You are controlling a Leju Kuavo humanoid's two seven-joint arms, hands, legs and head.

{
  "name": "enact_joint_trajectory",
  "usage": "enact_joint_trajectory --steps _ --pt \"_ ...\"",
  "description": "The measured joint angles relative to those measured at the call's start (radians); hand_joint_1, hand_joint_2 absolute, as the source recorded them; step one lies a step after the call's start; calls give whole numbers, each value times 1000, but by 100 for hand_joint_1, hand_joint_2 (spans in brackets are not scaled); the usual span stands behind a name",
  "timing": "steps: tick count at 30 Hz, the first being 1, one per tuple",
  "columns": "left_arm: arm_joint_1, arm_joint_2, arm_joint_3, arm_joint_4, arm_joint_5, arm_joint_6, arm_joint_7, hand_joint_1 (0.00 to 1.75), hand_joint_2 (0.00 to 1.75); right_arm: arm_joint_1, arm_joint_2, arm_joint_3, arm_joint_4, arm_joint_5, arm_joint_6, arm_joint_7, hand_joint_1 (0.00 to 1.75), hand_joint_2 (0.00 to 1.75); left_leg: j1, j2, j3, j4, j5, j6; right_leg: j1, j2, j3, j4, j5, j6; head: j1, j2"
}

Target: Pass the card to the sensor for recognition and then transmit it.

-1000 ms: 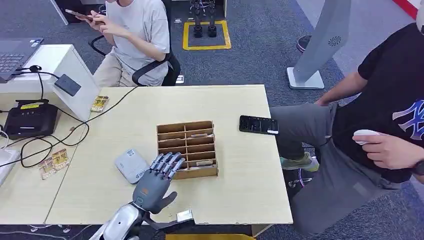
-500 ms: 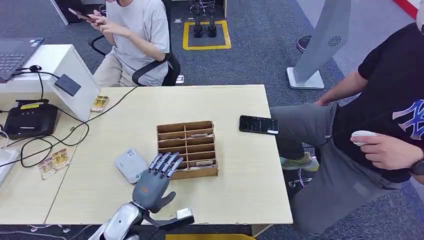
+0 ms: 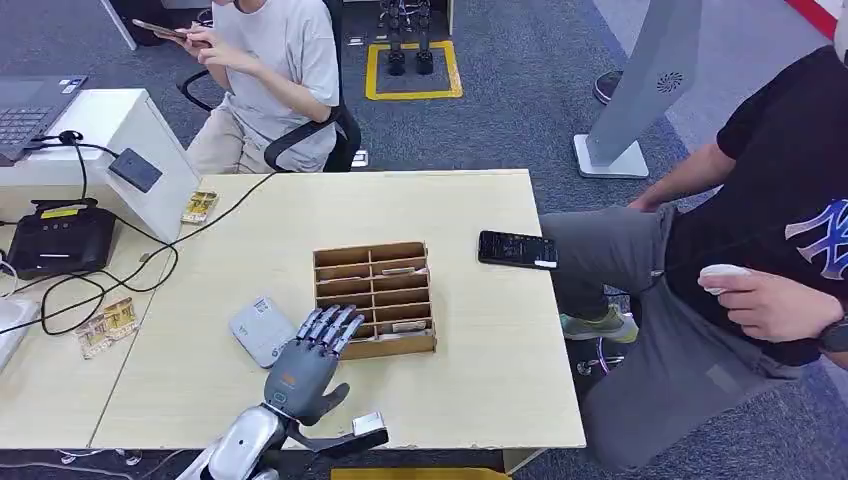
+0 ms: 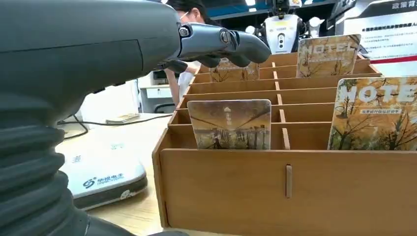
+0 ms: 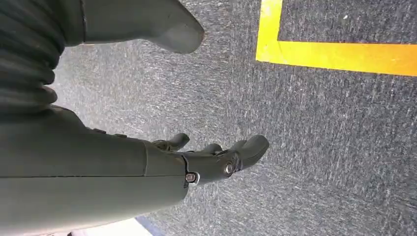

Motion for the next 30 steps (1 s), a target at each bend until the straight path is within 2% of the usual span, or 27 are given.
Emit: enact_joint_trajectory --steps 28,29,30 --pt "-6 -15 2 33 -2 -7 10 0 175 0 0 0 0 0 0 0 0 175 0 0 0 0 0 0 0 0 0 0 0 0 0 0" --pt "-6 -16 2 34 -2 -7 10 23 175 0 0 0 0 0 0 0 0 175 0 0 0 0 0 0 0 0 0 0 0 0 0 0" --pt "-6 -16 2 34 -2 -7 10 72 175 0 0 0 0 0 0 0 0 175 0 0 0 0 0 0 0 0 0 0 0 0 0 0"
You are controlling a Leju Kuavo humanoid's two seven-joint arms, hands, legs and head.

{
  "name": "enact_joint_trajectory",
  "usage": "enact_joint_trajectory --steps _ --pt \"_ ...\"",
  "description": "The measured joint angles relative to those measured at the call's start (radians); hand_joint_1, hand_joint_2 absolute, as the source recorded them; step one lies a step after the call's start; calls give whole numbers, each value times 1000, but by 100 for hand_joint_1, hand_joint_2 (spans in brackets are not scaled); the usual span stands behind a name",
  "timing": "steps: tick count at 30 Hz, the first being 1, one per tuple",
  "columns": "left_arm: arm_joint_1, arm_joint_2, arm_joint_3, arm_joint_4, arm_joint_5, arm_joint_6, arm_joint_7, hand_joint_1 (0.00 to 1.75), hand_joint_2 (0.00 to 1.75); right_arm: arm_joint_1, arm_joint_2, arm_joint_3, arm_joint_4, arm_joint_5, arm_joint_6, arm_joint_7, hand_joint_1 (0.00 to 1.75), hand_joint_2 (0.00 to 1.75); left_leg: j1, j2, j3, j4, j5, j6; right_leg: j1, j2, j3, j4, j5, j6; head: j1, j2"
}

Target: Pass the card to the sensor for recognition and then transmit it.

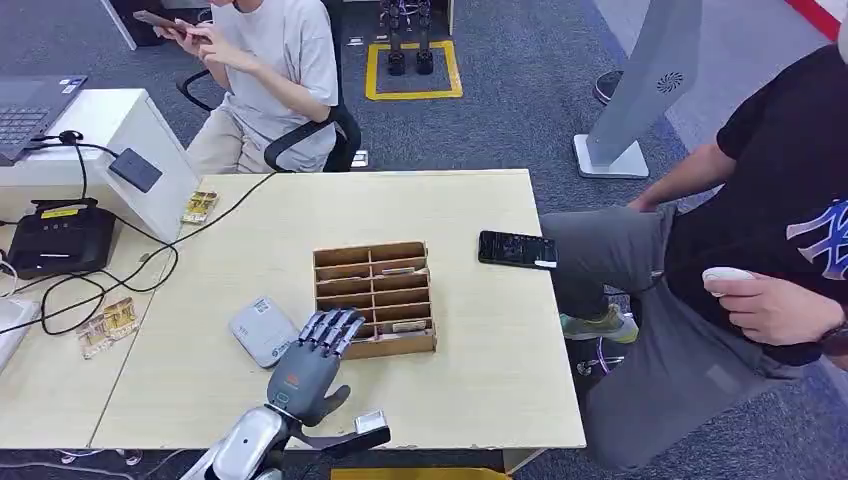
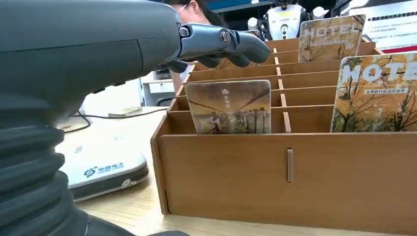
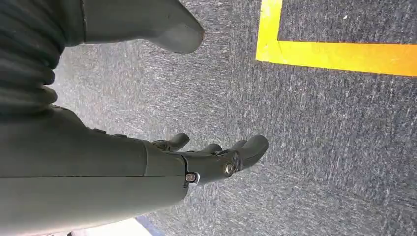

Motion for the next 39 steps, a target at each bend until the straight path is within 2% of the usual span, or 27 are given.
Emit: enact_joint_trajectory --steps 1,3,39 --pt "0 0 0 0 0 0 0 154 175 0 0 0 0 0 0 0 0 175 0 0 0 0 0 0 0 0 0 0 0 0 0 0" --pt "0 -1 1 2 4 0 0 175 175 0 0 0 0 0 0 0 0 175 0 0 0 0 0 0 0 0 0 0 0 0 0 0" --pt "-6 -9 24 7 75 15 -43 175 175 0 0 0 0 9 1 -6 0 175 0 0 0 0 0 0 0 0 1 0 0 0 0 0"
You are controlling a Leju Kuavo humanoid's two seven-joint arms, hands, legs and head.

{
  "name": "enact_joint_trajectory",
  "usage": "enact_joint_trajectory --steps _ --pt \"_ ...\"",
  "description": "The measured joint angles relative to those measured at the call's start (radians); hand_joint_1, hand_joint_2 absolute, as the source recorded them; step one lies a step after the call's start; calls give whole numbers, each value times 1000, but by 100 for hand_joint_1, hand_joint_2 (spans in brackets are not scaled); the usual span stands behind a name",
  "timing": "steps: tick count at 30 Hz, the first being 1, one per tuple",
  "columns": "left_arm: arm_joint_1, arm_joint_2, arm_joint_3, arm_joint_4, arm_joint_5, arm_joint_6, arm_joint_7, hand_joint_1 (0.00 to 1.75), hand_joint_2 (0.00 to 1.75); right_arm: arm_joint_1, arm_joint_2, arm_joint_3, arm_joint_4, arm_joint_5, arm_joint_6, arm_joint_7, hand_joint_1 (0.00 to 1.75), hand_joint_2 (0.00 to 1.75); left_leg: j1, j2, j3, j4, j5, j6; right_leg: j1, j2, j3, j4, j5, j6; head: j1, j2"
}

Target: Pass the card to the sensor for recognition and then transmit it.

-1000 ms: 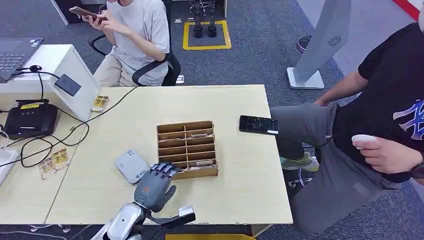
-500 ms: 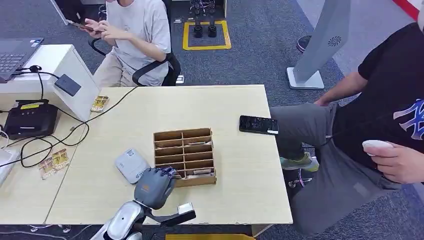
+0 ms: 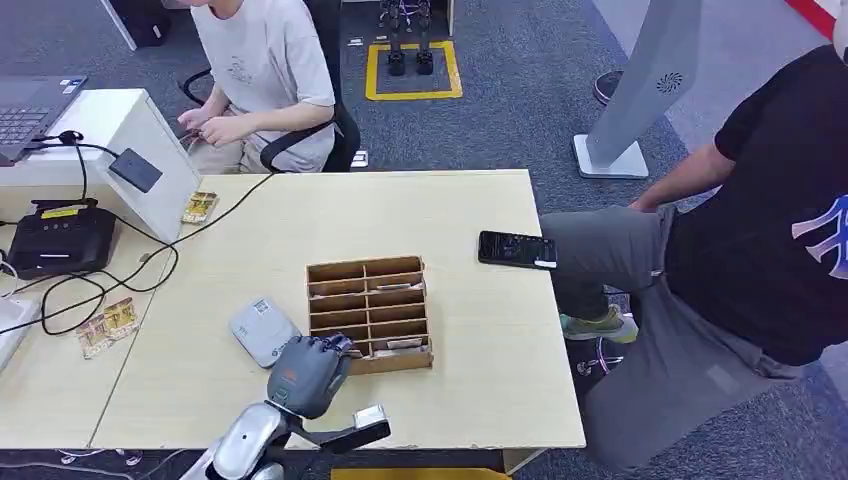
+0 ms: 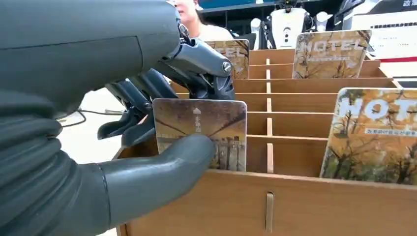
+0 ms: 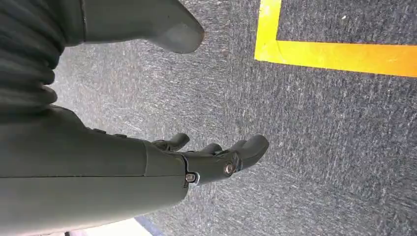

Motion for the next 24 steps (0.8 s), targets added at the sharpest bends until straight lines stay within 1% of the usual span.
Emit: enact_joint_trajectory --steps 2,3,6,8,10,12,14,16,18,20,24 --pt "0 10 8 -4 44 -1 -19 175 175 0 0 0 0 0 0 0 0 175 0 0 0 0 0 0 0 0 0 0 0 0 0 0" --pt "1 22 17 -13 63 -1 -25 175 175 0 0 0 0 0 1 -1 0 175 0 0 0 0 0 0 0 0 0 0 0 0 0 0" --pt "2 78 67 -65 94 6 -46 175 175 1 0 -1 0 -3 1 -5 0 175 2 0 0 0 0 -1 1 1 -1 1 0 0 0 0" --pt "-2 143 129 -147 140 9 -85 175 175 1 0 -2 0 -3 1 -6 0 175 4 0 0 0 1 -1 3 1 -1 1 1 -1 0 0" --pt "-22 192 193 -214 164 8 -95 175 175 1 0 -2 0 -6 0 -6 0 175 4 0 0 0 2 -3 3 0 -1 1 1 -1 0 0" --pt "-39 237 245 -272 187 -16 -109 175 175 1 0 -3 0 -8 0 -6 0 175 5 0 0 0 2 -3 3 0 -2 2 1 -2 -2 0" --pt "-68 282 302 -345 237 -59 -142 175 175 0 0 -5 0 -9 0 -9 0 175 6 0 -1 0 3 -4 4 0 -2 2 1 -2 -2 0" --pt "-108 321 353 -396 278 -92 -157 175 175 0 0 -6 0 -8 0 -9 0 175 5 0 -1 0 3 -4 4 0 -2 2 1 -3 -2 0" --pt "-141 358 400 -437 295 -127 -167 175 175 0 0 -7 0 -8 1 -10 0 175 6 0 -1 0 3 -5 4 0 -2 2 2 -4 -2 0" --pt "-162 381 430 -467 304 -148 -172 175 175 0 0 -7 0 -8 1 -12 0 175 5 0 -1 0 3 -5 4 0 -2 2 2 -4 -1 0" --pt "-177 397 460 -499 300 -155 -178 175 175 -2 0 -7 0 -8 1 -19 0 175 5 0 -1 0 3 -5 4 0 -2 2 2 -4 0 0"
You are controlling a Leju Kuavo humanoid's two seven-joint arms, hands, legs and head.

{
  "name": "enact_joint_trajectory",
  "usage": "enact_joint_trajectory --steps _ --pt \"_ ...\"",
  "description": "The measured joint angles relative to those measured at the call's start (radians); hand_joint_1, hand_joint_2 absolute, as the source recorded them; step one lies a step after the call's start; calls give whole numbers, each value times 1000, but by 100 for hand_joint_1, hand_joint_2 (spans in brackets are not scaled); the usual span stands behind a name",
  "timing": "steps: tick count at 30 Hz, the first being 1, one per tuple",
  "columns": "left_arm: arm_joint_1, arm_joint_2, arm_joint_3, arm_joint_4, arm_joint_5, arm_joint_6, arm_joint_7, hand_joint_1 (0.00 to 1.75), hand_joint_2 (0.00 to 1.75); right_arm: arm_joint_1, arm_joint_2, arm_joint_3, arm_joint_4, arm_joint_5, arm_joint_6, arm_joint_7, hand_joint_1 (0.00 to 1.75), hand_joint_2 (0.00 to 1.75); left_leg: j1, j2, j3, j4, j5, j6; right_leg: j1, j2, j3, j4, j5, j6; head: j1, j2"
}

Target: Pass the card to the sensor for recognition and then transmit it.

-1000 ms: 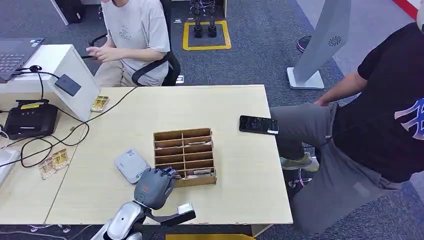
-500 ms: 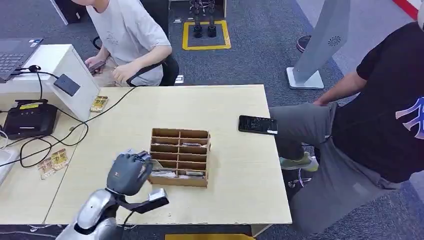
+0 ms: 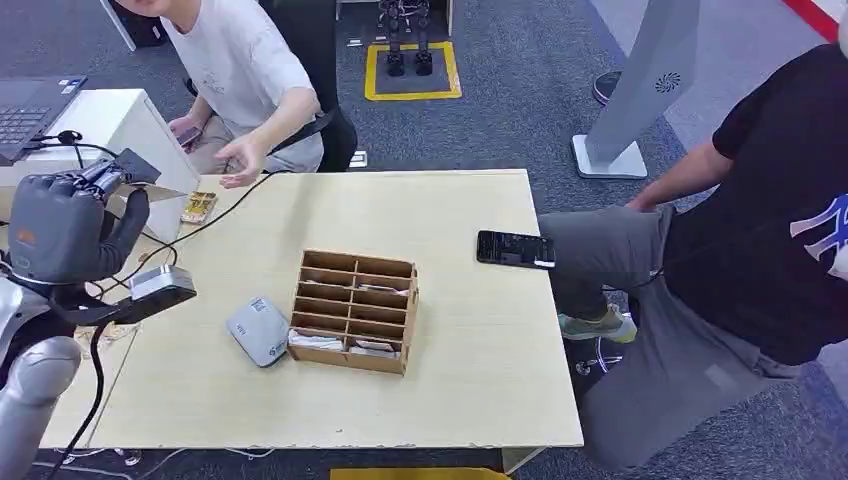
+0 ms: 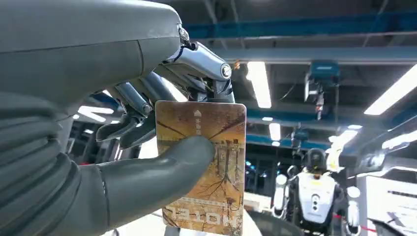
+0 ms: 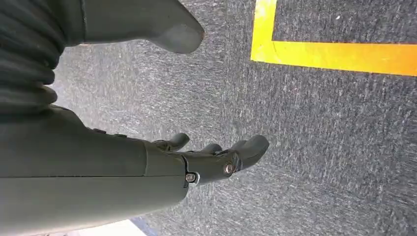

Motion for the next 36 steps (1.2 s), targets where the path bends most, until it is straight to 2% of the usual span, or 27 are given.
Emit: enact_joint_trajectory --steps 6,9,16,18,21,24,28,36 --pt "-4 1 2 -3 -21 2 13 175 175 -3 0 0 0 10 0 -3 0 175 0 0 0 0 0 0 0 0 -1 0 0 0 0 0" --pt "-26 -9 2 19 -53 -2 35 175 175 -5 0 0 0 13 2 -2 0 175 0 0 0 0 0 0 0 0 -1 0 0 0 0 0" --pt "-44 -23 0 46 -63 -2 35 175 175 -7 0 0 0 13 2 -2 0 175 0 0 0 0 0 0 0 1 -1 0 0 0 0 0" --pt "-50 -24 -2 53 -84 -6 52 175 175 -8 0 0 0 15 2 -2 0 175 0 1 0 0 0 0 0 1 -2 0 0 0 0 0" --pt "-84 -37 -14 112 -153 -11 103 175 175 -10 0 1 0 23 3 -3 0 175 0 0 0 0 0 0 0 1 -2 0 0 0 0 0" --pt "-130 -65 -38 238 -198 5 140 175 175 -14 0 5 1 31 3 -5 0 175 0 0 0 0 1 -1 0 0 -1 0 2 -2 0 0" --pt "-159 -88 -58 358 -219 38 161 175 175 -15 0 8 1 32 6 2 0 175 0 1 0 0 2 -2 0 1 -2 0 2 -3 0 0" --pt "-160 -109 -65 436 -219 45 169 175 175 -14 0 10 5 34 5 1 0 175 0 1 -2 0 2 -2 0 2 -3 0 2 -3 0 0"
